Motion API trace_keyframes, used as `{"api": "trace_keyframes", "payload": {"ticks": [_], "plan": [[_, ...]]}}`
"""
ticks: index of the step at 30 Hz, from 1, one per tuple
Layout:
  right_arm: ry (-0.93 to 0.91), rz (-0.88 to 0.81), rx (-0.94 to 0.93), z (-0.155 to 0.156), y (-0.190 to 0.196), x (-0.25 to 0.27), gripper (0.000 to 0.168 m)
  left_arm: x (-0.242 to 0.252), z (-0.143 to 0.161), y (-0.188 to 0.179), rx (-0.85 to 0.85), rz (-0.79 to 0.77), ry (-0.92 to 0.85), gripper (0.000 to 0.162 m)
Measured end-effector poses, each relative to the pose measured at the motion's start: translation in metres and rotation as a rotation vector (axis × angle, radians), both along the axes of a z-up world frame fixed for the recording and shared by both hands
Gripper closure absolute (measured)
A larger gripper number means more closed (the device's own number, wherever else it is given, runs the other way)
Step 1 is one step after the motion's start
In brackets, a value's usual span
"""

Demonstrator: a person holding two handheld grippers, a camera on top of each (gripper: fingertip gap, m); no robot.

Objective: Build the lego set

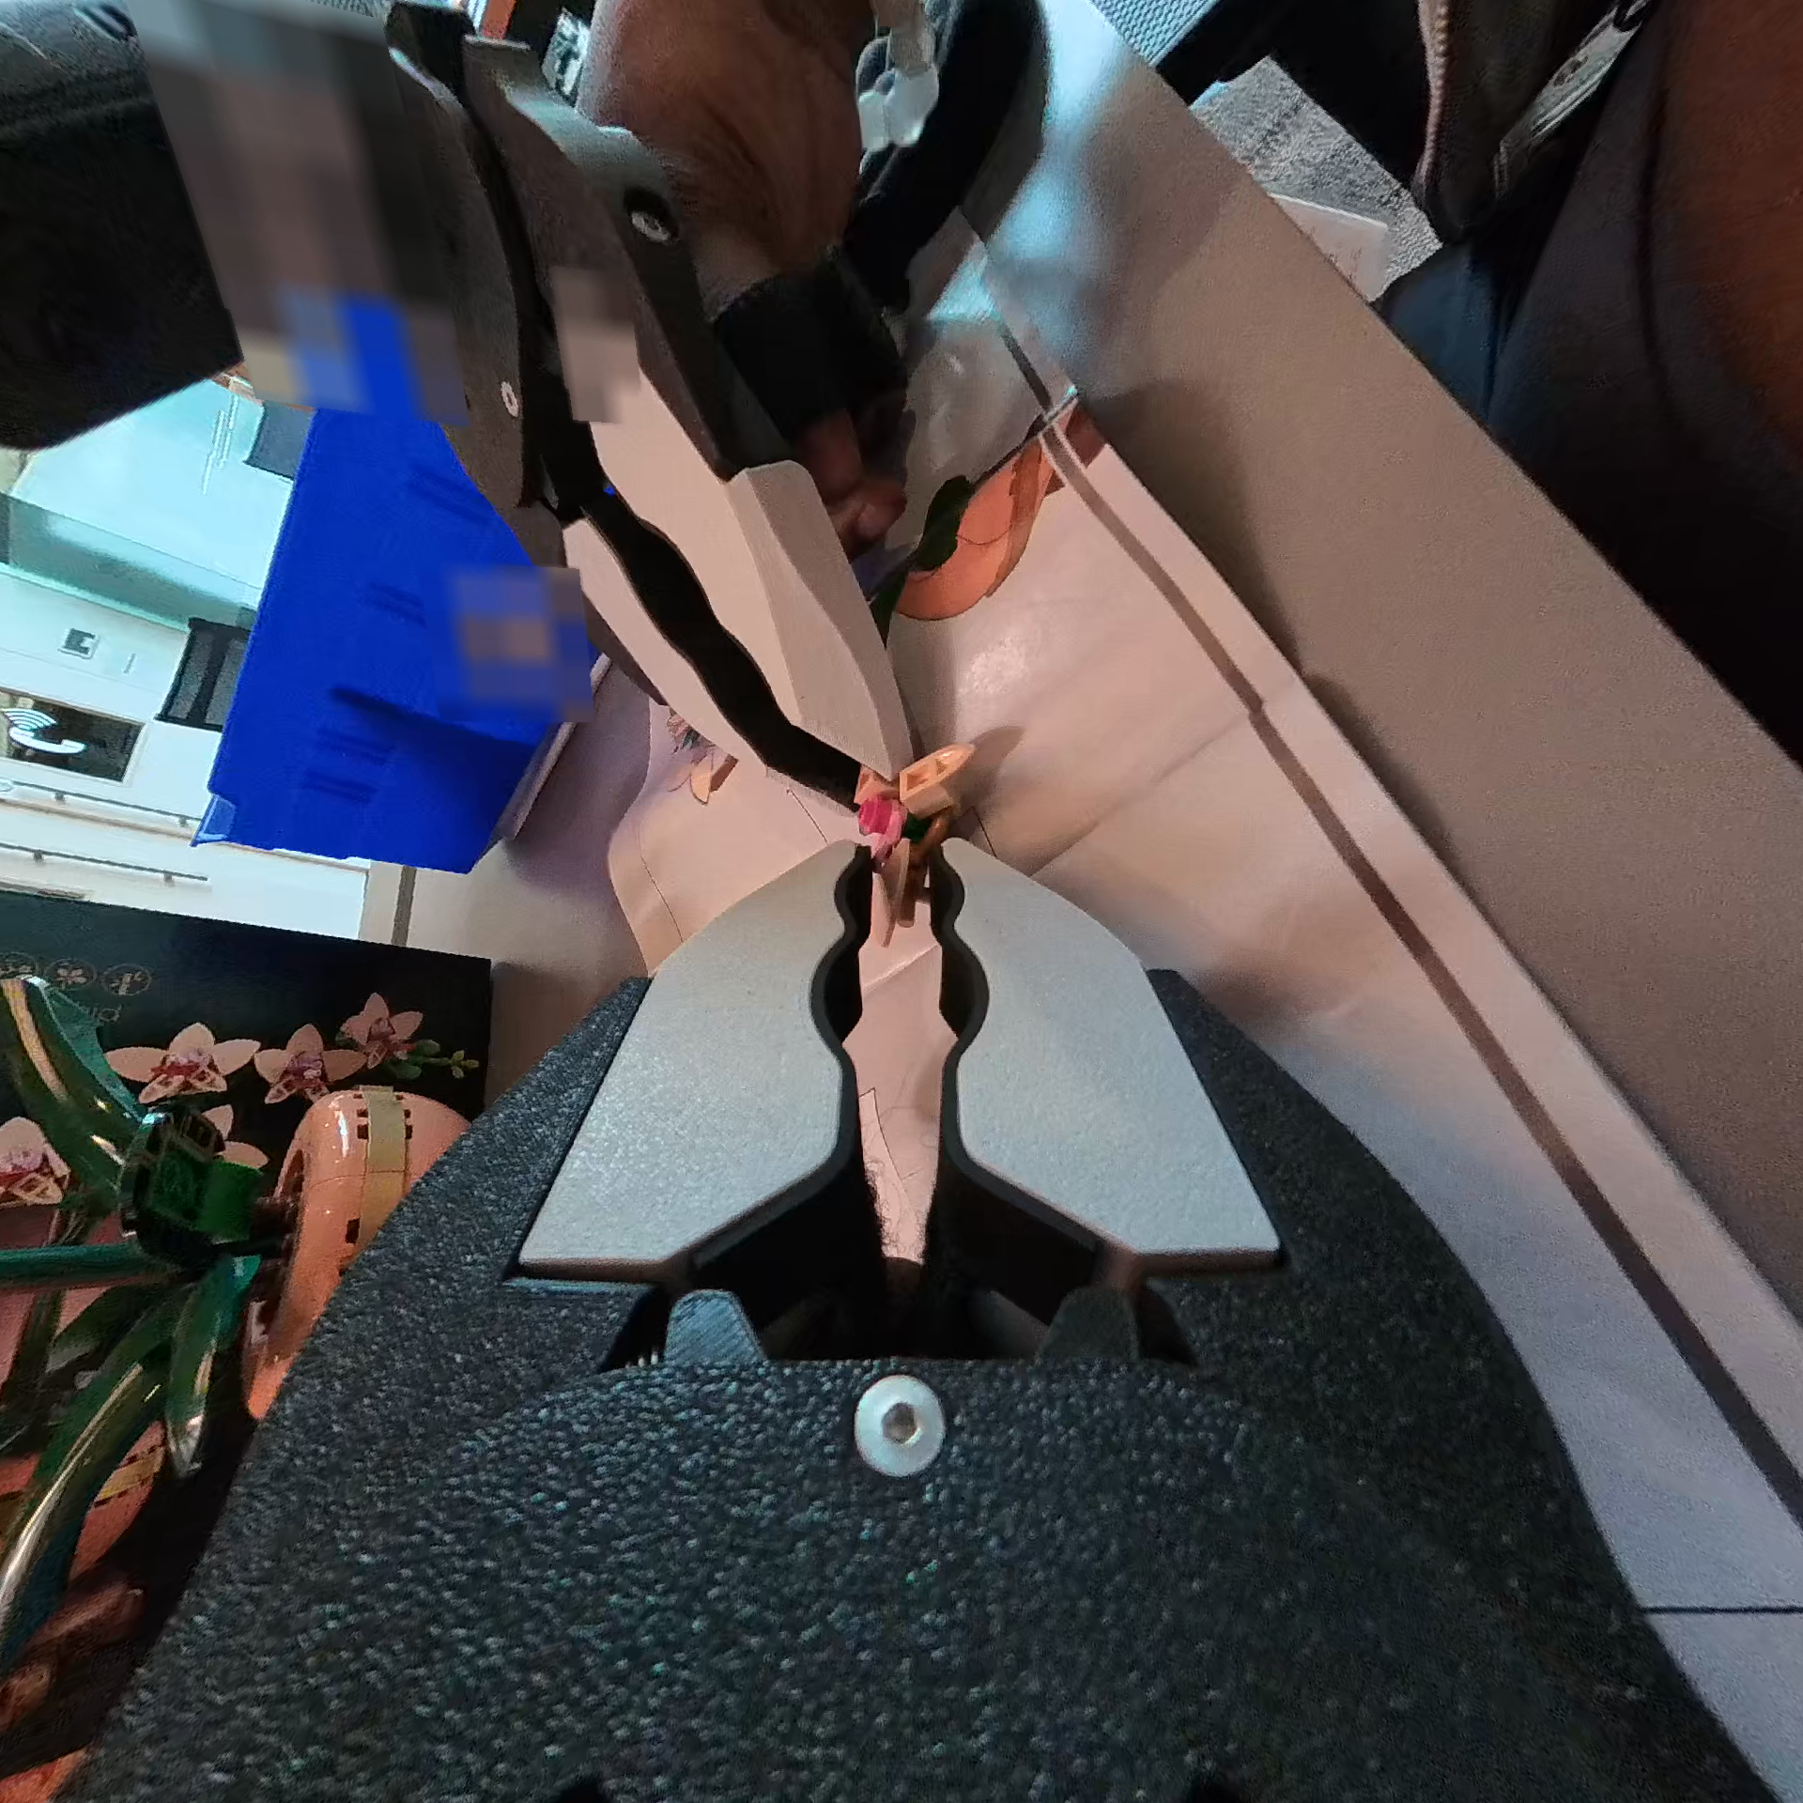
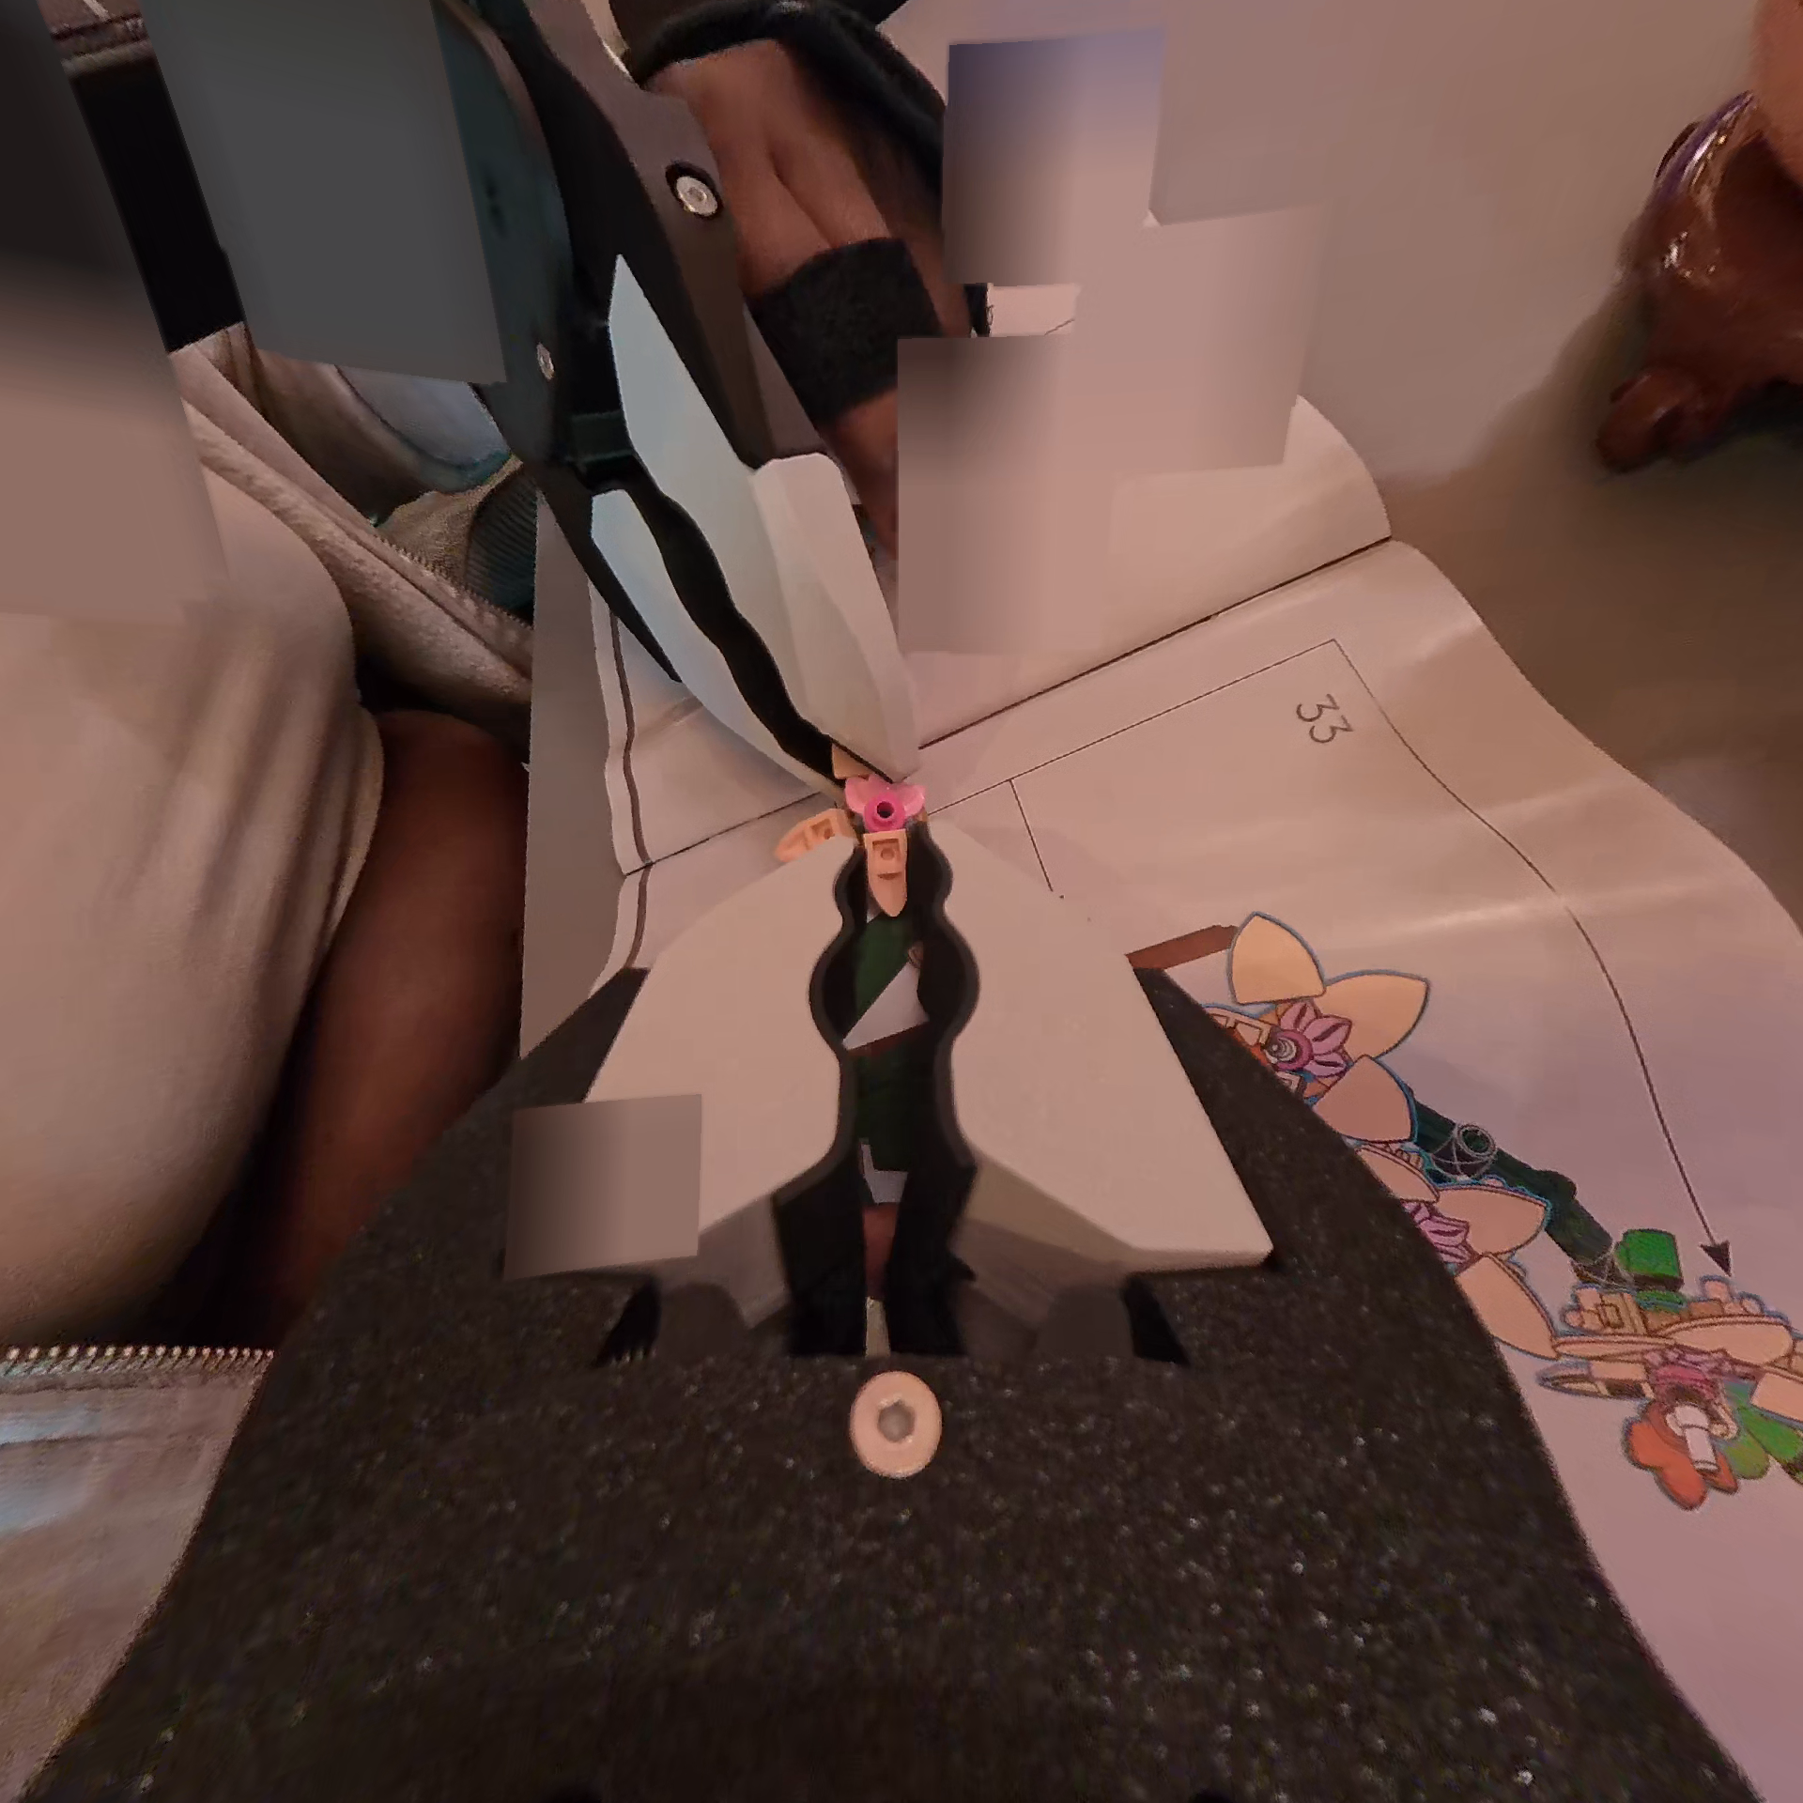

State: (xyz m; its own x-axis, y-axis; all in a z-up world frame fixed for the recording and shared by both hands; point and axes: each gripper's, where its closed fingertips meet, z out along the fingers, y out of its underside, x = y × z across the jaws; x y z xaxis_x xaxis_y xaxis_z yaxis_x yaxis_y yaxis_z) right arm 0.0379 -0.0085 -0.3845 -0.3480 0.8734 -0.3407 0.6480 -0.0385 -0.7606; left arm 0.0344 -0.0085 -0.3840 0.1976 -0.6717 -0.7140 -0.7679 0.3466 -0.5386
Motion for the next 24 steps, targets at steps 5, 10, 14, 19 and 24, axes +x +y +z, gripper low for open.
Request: {"api": "trace_keyframes", "payload": {"ticks": [5, 10, 14, 19, 24], "plan": [[-0.009, -0.014, 0.045, -0.0034, 0.0007, 0.0001, 0.161, -0.0002, -0.0009, -0.0002, -0.013, -0.001, 0.003, 0.152], [-0.021, -0.021, 0.091, -0.0073, -0.0001, 0.0005, 0.161, -0.0004, -0.0014, -0.0003, -0.022, 0.000, -0.001, 0.152], [-0.030, -0.019, 0.094, -0.0084, -0.0005, 0.0009, 0.162, -0.0003, -0.0013, -0.0005, -0.014, -0.001, 0.000, 0.152], [-0.094, -0.010, 0.126, -0.0092, -0.0005, 0.0015, 0.162, -0.0001, -0.0012, -0.0006, -0.007, -0.002, 0.001, 0.152], [-0.173, 0.020, 0.156, -0.0101, -0.0008, 0.0018, 0.161, -0.0002, -0.0012, -0.0008, -0.008, -0.002, 0.000, 0.152]]}}
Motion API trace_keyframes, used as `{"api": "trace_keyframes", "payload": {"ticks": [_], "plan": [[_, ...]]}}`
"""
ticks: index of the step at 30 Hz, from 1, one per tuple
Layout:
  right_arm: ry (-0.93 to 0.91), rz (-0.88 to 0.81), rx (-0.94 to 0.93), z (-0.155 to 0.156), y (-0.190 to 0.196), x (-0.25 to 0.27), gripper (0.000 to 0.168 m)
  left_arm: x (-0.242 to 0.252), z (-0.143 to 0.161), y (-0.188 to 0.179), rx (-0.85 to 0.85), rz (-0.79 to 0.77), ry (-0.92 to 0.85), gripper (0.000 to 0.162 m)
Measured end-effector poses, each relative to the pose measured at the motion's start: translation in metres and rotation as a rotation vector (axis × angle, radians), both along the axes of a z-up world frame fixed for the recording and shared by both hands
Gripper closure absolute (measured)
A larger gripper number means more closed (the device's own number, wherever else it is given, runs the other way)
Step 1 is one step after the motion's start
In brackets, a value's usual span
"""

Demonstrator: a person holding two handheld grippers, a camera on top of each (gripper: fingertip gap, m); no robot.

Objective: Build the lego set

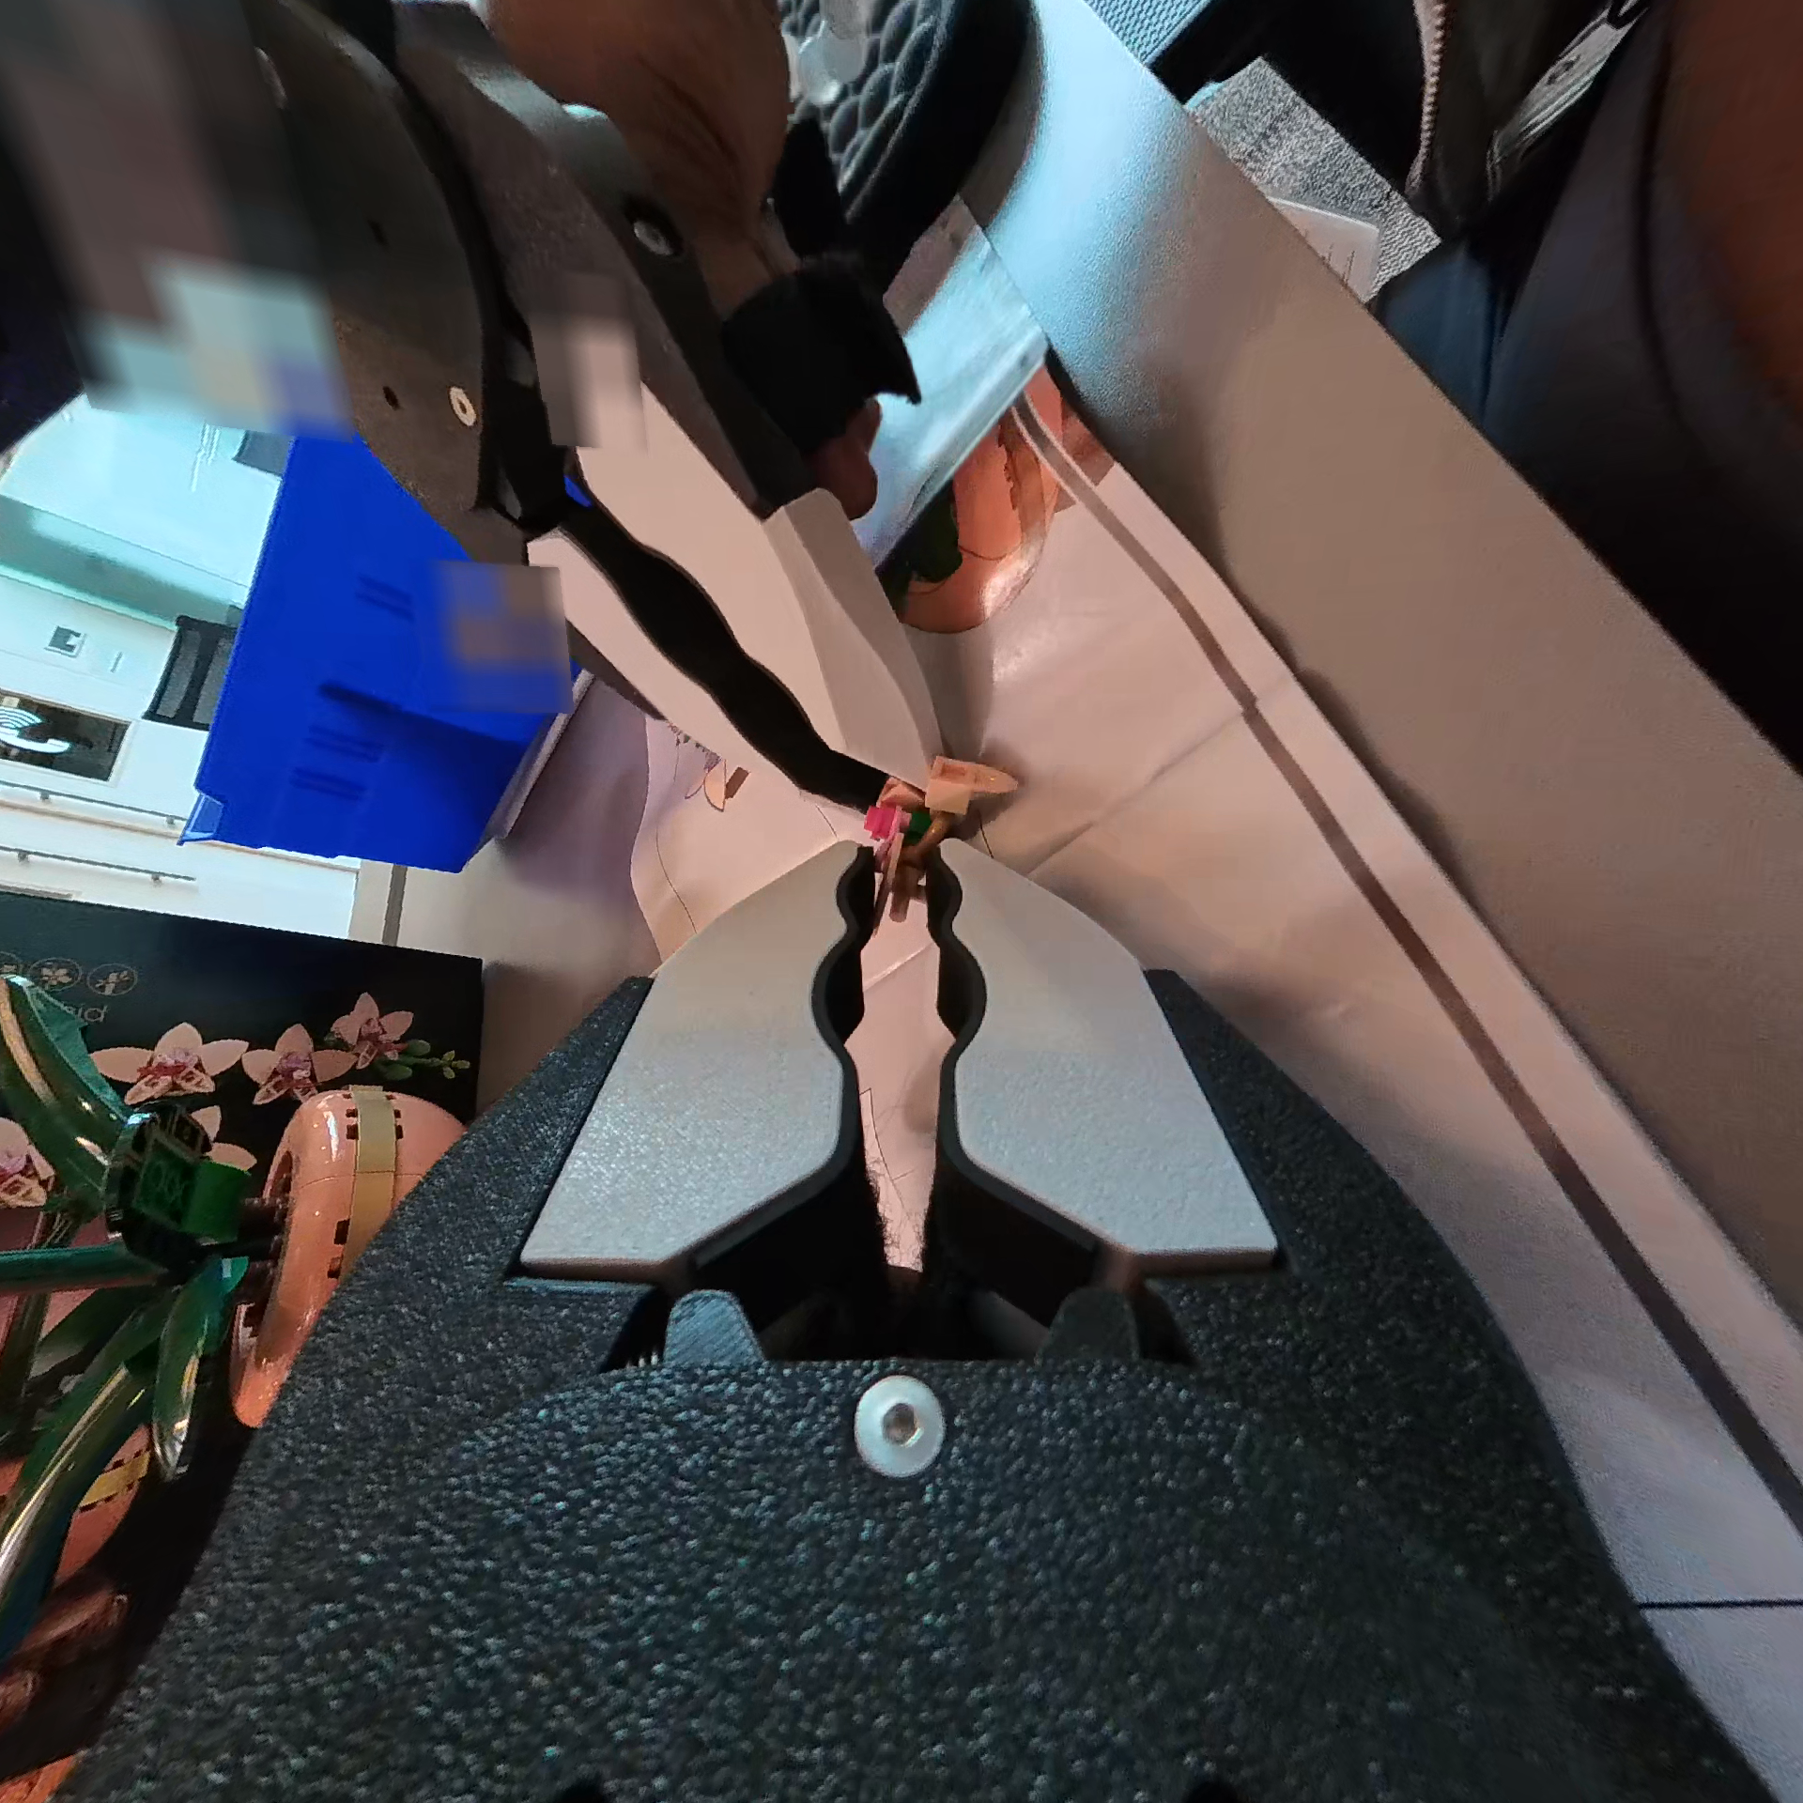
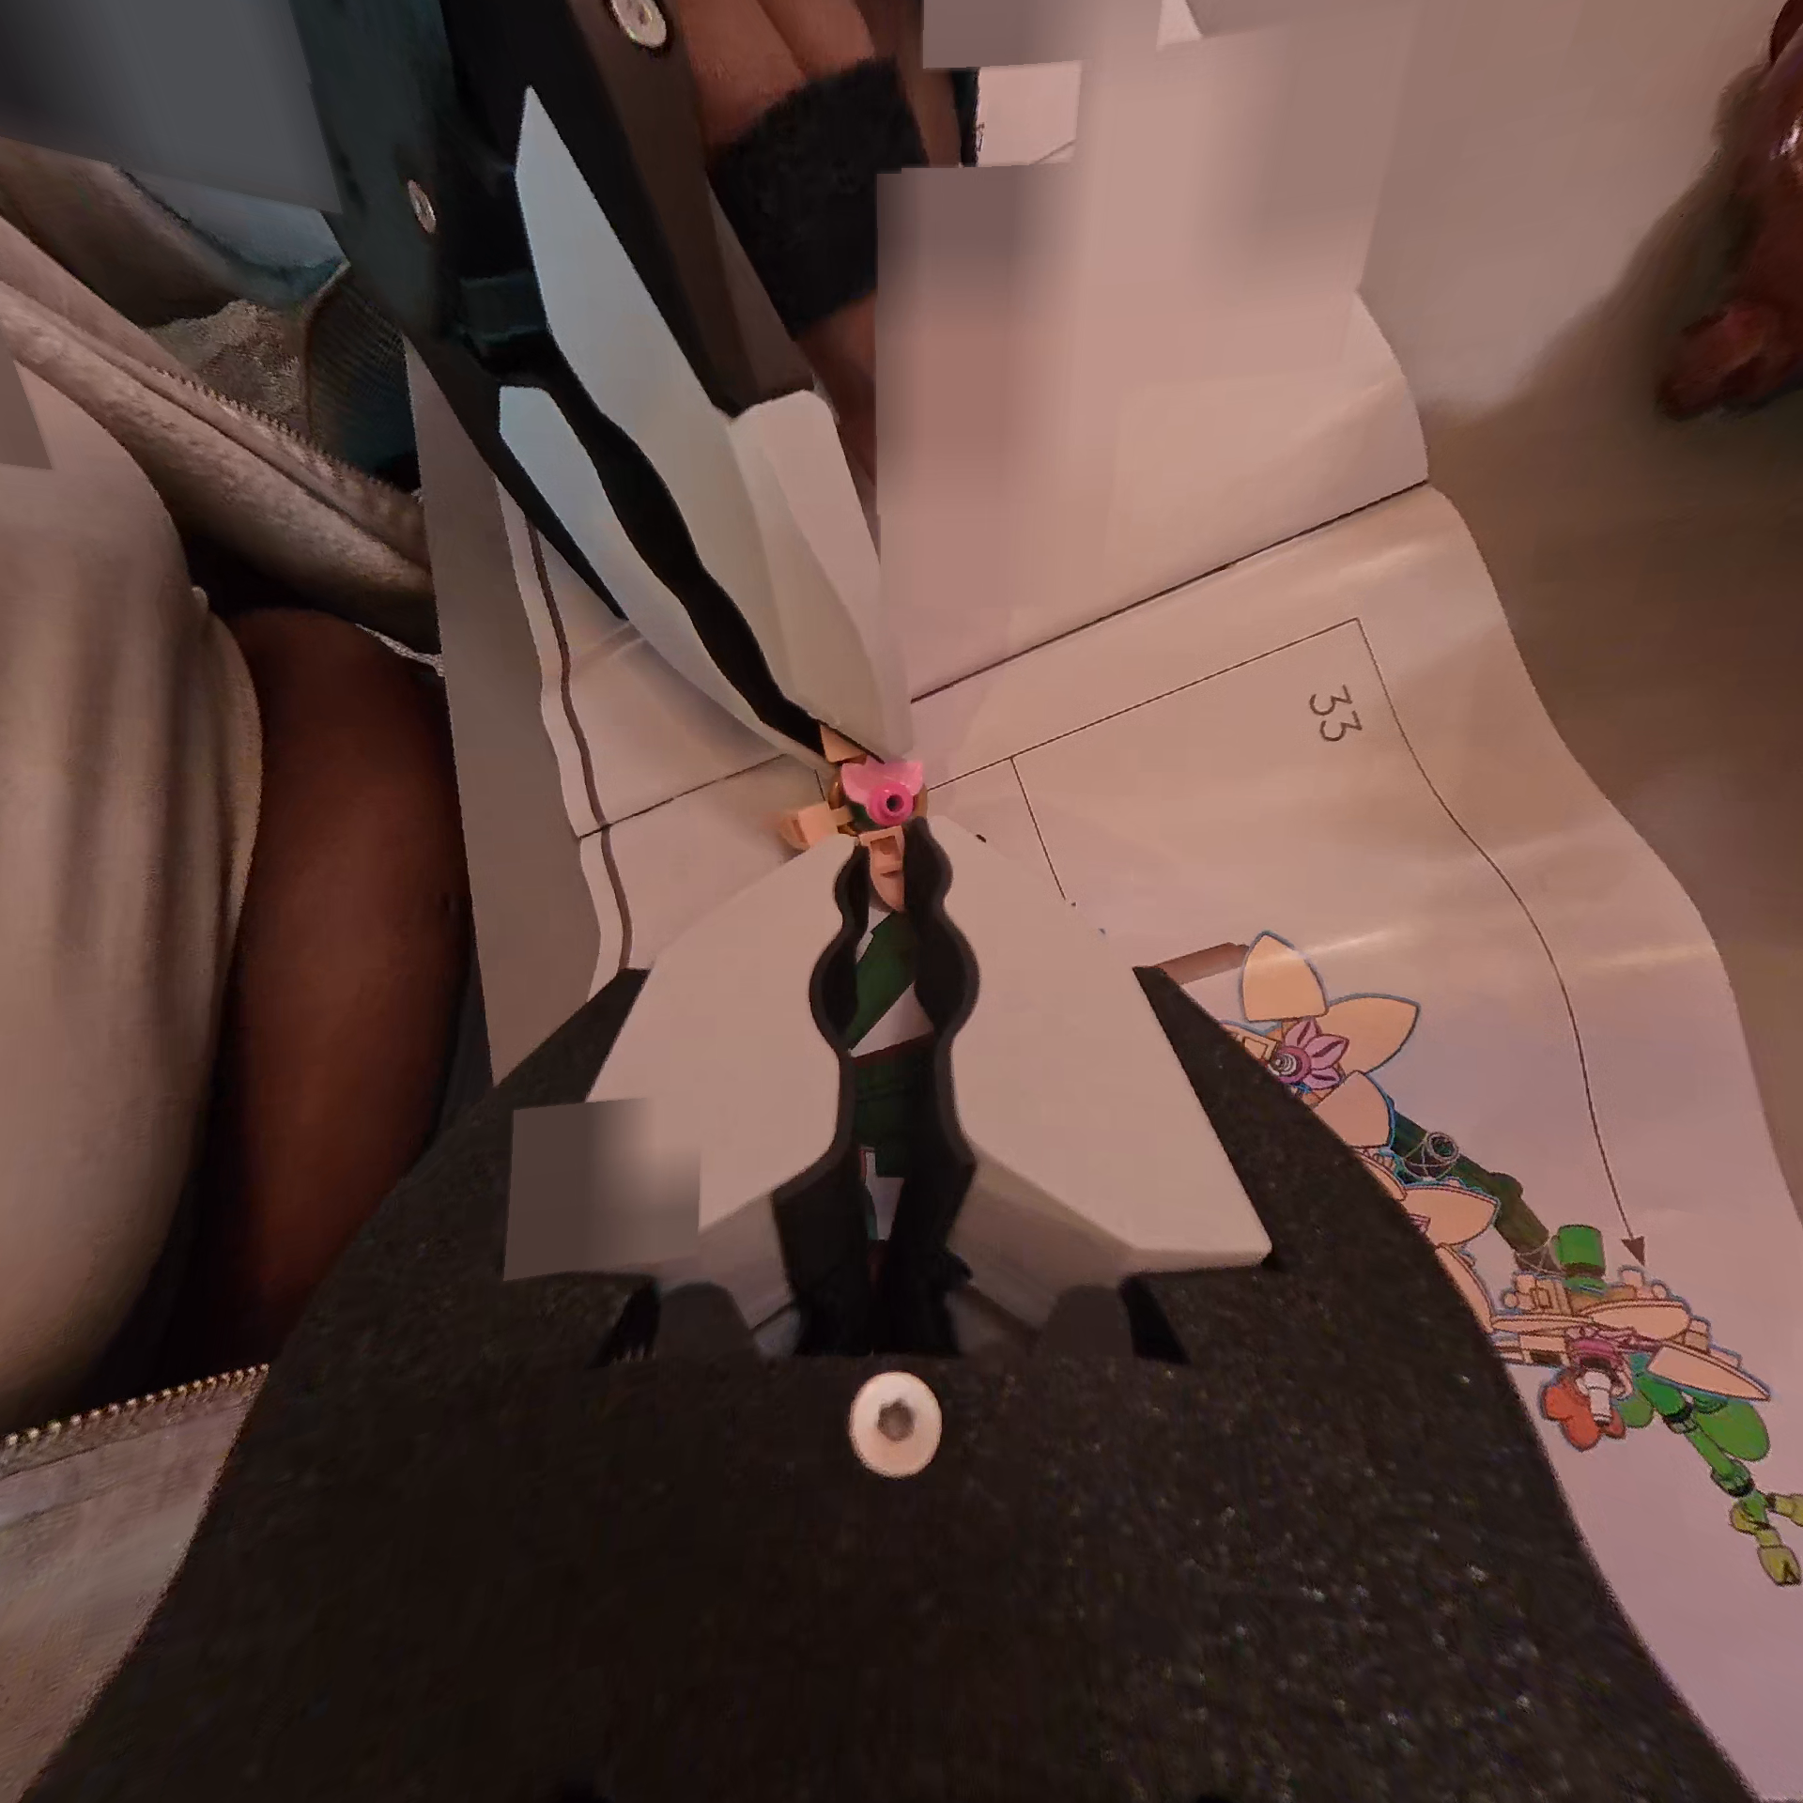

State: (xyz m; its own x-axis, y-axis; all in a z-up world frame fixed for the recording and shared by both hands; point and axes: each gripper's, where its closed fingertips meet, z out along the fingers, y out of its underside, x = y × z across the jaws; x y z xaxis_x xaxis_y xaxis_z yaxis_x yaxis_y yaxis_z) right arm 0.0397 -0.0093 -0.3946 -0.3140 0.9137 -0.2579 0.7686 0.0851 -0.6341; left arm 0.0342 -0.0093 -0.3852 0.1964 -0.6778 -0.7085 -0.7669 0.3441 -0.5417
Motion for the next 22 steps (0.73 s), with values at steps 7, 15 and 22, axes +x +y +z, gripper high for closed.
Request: {"api": "trace_keyframes", "payload": {"ticks": [7, 15, 22], "plan": [[0.009, 0.024, -0.058, 0.005, -0.001, 0.004, 0.150, 0.000, 0.001, 0.000, 0.012, -0.004, -0.002, 0.152], [0.196, -0.075, -0.079, 0.033, 0.012, 0.008, 0.150, -0.004, 0.019, 0.002, 0.067, 0.022, -0.117, 0.152], [0.513, -0.206, -0.284, 0.095, 0.014, -0.005, 0.148, -0.014, 0.078, 0.002, -0.078, 0.032, -0.625, 0.152]]}}
